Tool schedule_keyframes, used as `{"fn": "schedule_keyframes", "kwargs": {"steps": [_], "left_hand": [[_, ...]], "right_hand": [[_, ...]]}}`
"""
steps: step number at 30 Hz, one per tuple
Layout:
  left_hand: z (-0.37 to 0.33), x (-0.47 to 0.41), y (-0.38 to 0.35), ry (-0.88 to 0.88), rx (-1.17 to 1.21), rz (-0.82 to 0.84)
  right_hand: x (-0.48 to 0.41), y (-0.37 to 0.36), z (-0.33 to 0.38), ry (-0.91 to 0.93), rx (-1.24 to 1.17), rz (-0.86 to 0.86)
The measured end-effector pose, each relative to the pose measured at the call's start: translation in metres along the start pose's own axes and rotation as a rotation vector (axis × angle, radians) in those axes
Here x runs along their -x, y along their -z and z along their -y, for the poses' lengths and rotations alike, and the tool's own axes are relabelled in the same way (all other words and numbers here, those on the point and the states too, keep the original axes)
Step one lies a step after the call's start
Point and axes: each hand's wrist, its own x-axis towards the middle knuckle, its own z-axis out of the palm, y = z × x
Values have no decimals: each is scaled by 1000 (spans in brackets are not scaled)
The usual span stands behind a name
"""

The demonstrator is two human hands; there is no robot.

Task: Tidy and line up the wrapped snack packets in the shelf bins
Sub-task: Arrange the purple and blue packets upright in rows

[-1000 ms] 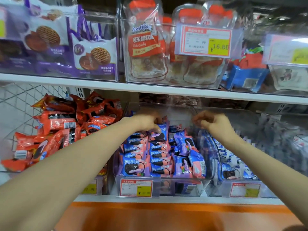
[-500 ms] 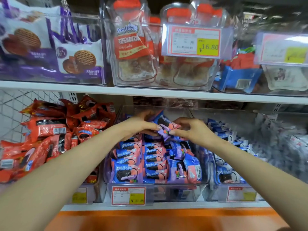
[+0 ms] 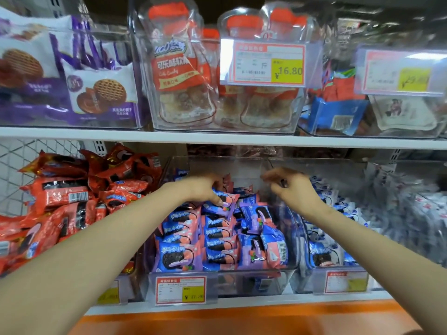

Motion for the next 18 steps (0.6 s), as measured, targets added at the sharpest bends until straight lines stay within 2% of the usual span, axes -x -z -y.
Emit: {"fn": "schedule_keyframes", "kwargs": {"steps": [5,11,16,18], "left_hand": [[-5,-11,-11,32,-94,-50],[4,-9,-12,-91,-587,-215],[9,-5,-7,-133,-600,-136],[10,-5,-8,-131,-632,-168]], "right_hand": [[1,-2,-4,31,26,22],[2,-3,-6,46,50,23],[2,-2,-5,72,50,16],[2,-3,-6,72,53,18]]}}
